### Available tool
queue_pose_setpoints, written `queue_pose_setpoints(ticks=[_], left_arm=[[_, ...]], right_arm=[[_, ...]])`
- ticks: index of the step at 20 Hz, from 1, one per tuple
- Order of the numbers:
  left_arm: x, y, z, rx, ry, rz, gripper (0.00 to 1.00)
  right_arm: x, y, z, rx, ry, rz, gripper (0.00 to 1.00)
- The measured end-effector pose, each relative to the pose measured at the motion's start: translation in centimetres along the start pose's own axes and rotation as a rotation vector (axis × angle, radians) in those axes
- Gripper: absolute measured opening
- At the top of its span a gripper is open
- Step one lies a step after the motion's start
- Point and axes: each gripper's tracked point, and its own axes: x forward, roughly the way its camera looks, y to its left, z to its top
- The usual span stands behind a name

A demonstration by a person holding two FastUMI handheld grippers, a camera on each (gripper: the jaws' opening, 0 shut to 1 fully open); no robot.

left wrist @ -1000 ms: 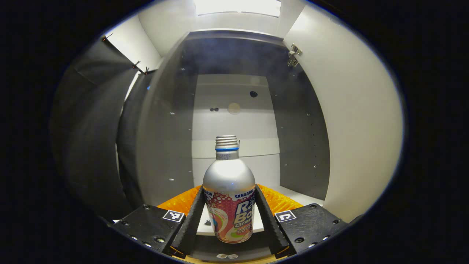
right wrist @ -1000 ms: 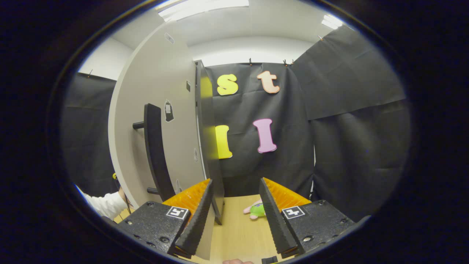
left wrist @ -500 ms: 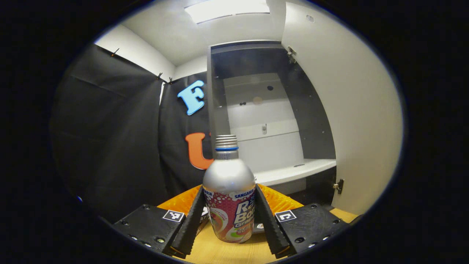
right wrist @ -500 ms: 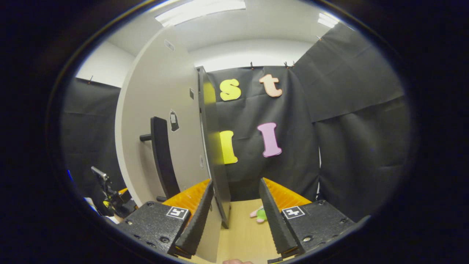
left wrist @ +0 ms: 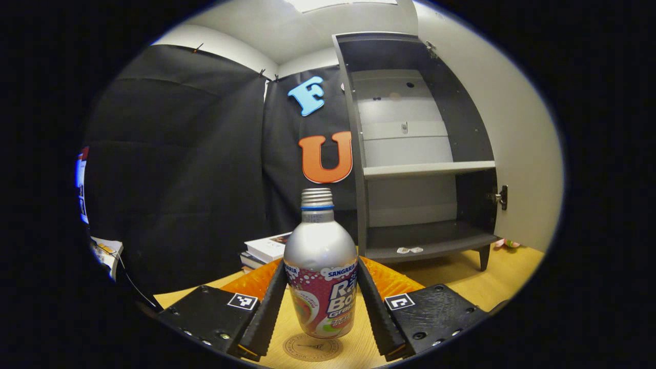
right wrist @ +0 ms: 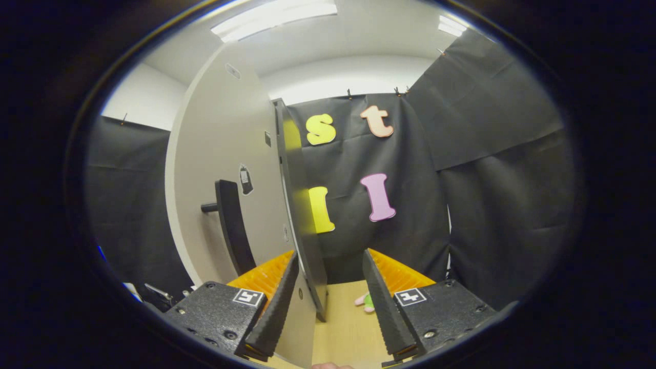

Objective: Open the cabinet door with the right hand, grasp the bottle in the cabinet with the left hand and place it on the coaster, then close the cabinet door with the right hand.

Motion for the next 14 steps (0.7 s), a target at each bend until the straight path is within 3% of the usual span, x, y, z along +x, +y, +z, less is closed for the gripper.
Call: queue_pose_setpoints(ticks=[4,8,14], left_arm=[[-0.3,2.1,-3.6,-0.019,0.040,0.083,0.75],[-0.2,2.6,-5.9,0.032,0.075,0.092,0.75],[-0.8,2.5,-6.5,0.024,0.039,0.101,0.75]], right_arm=[[0.1,0.4,0.0,-0.003,0.014,-0.006,0.78],[-0.2,1.2,-0.1,-0.043,0.022,-0.009,0.78],[-0.7,1.4,0.2,-0.040,0.013,-0.023,0.79]])
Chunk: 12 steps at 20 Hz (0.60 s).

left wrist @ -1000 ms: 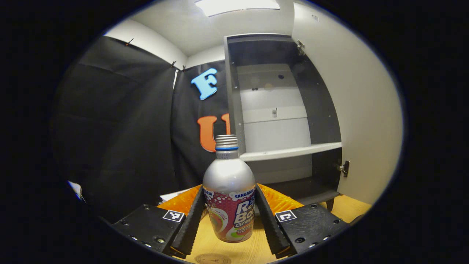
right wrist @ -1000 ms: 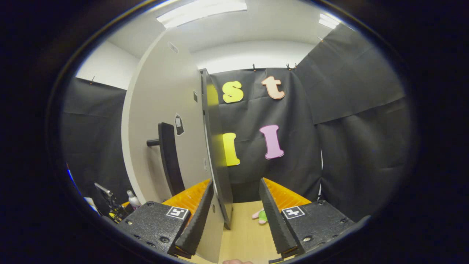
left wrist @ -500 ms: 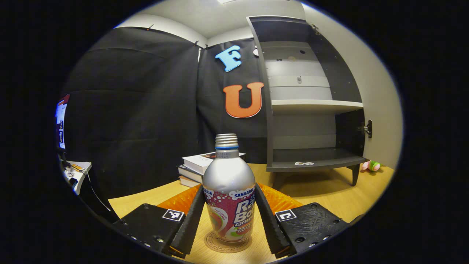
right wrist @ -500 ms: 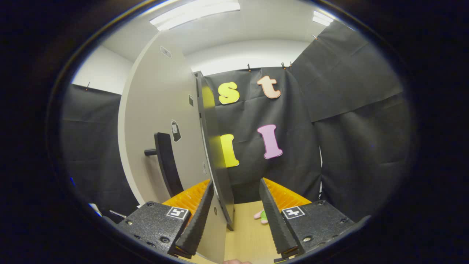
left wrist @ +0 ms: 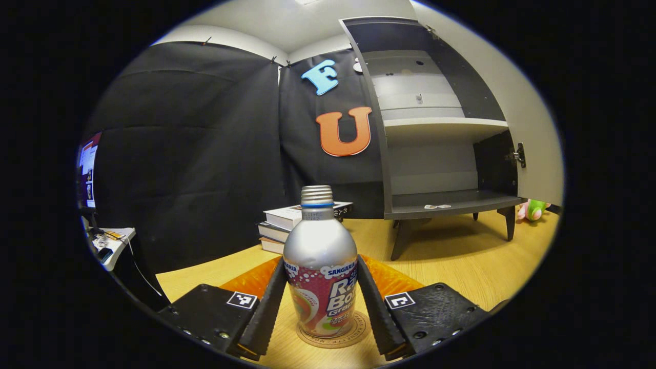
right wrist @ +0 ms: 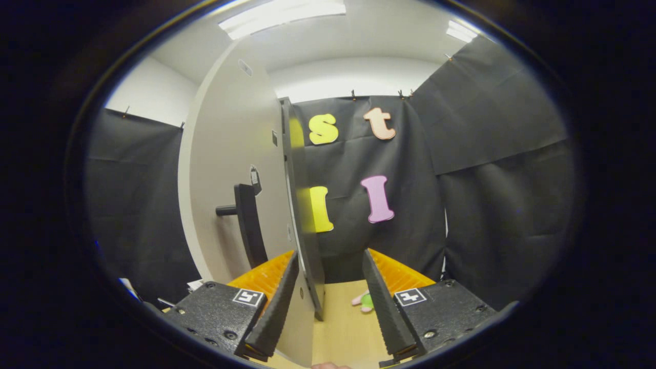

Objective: Open the cabinet door with the right hand, grasp the bottle in the cabinet with the left hand and place it on the coaster, then close the cabinet door with the right hand.

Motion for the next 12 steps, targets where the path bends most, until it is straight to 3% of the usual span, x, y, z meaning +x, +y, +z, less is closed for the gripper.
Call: queue_pose_setpoints(ticks=[12], left_arm=[[-0.30,0.10,-0.89,-0.041,0.050,-0.002,0.79]], right_arm=[[-0.62,0.08,-0.16,0.002,0.002,-0.014,0.78]])
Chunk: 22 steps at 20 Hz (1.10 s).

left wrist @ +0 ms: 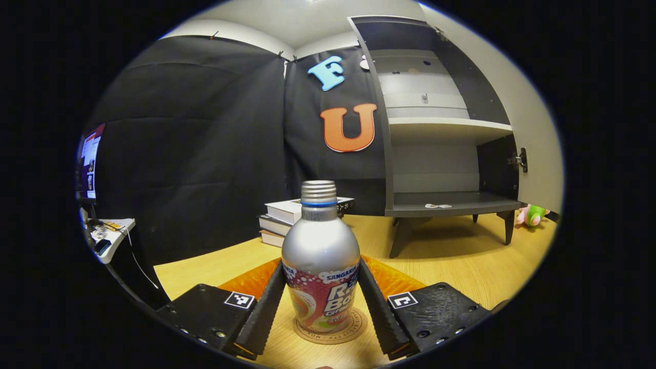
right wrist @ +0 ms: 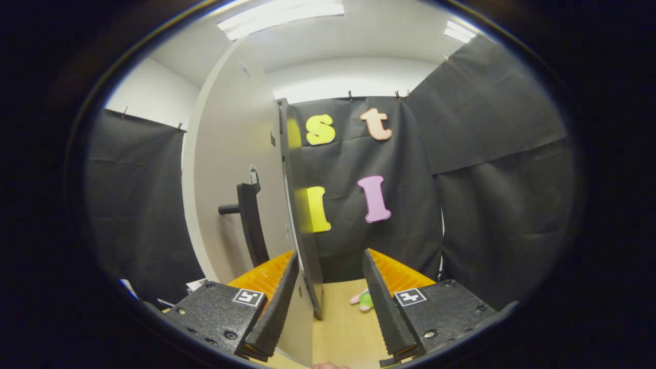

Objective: Open the cabinet door with the right hand, grasp the bottle in the cabinet with the left hand and place it on the coaster, then close the cabinet door with the right hand.

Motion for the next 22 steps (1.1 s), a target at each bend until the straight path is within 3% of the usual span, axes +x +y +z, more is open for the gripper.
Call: queue_pose_setpoints(ticks=[3,5,6,7,8,9,10,22], left_arm=[[-0.2,0.0,0.9,-0.008,-0.015,0.001,0.79],[-0.3,0.2,1.2,-0.009,-0.023,0.003,0.87],[-0.3,0.1,1.7,-0.005,-0.029,0.005,0.96],[-0.6,0.3,2.3,0.000,-0.038,0.004,0.98],[-0.8,0.3,2.9,0.004,-0.052,-0.001,0.98],[-1.1,0.2,3.8,0.014,-0.063,-0.006,0.89],[-1.7,0.0,4.7,0.020,-0.070,-0.016,0.98],[-5.0,-3.1,15.0,0.088,-0.116,-0.166,0.97]], right_arm=[[0.0,0.3,-0.2,0.003,0.006,0.008,0.79],[0.0,0.4,-0.2,0.001,0.005,0.009,0.79],[0.0,0.4,-0.3,0.002,0.004,0.012,0.78],[0.1,0.4,-0.5,0.005,0.005,0.013,0.78],[0.1,0.4,-0.7,0.008,0.008,0.015,0.78],[0.1,0.3,-1.0,0.010,0.011,0.016,0.79],[0.2,0.2,-1.3,0.013,0.013,0.014,0.78],[2.8,-2.3,-5.2,0.088,0.029,-0.023,0.78]])
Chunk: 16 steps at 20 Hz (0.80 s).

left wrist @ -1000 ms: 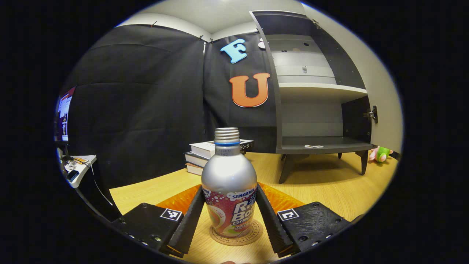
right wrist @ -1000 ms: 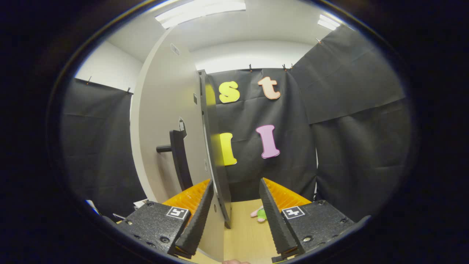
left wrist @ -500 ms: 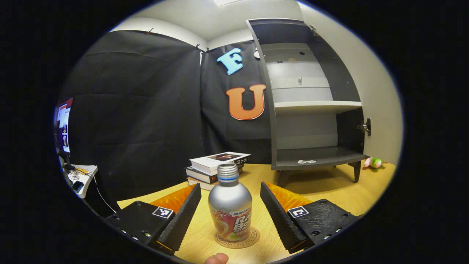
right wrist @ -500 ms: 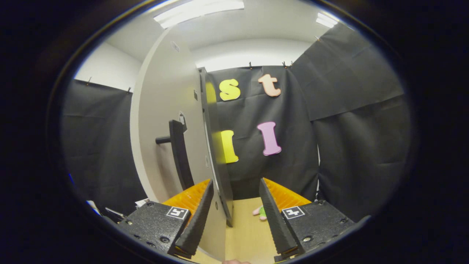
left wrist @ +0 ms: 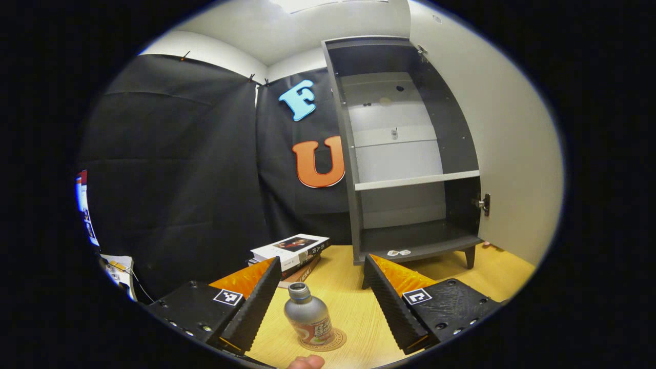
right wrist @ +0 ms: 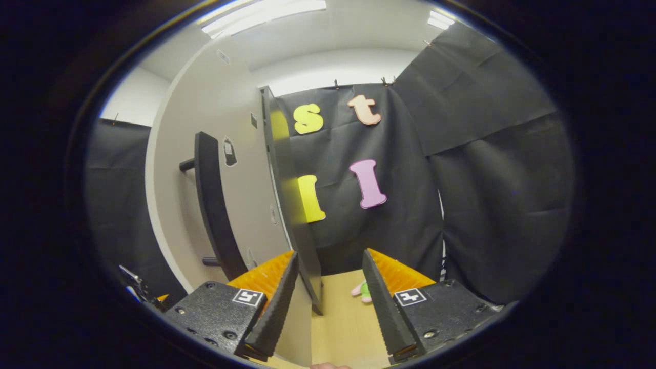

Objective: Open the cabinet door with the right hand, grasp the bottle in the cabinet with the left hand and place it on the coaster, then close the cabinet door with the right hand.

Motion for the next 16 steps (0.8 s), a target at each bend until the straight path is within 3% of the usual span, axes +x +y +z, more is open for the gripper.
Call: queue_pose_setpoints(ticks=[5,7,11,16], left_arm=[[-0.2,-1.9,6.7,-0.023,-0.056,-0.081,0.97],[-0.3,-1.9,8.9,-0.018,-0.067,-0.074,0.97],[-0.8,-2.6,10.9,-0.022,-0.039,-0.084,0.96],[-1.5,-3.8,13.5,-0.013,-0.085,-0.137,0.96]], right_arm=[[0.4,-0.7,0.3,-0.024,-0.031,-0.032,0.78],[0.3,-0.6,0.4,-0.039,-0.035,-0.040,0.78],[-0.5,-0.9,0.5,-0.054,-0.046,-0.054,0.78],[-1.0,0.1,2.2,-0.056,-0.055,-0.028,0.78]])
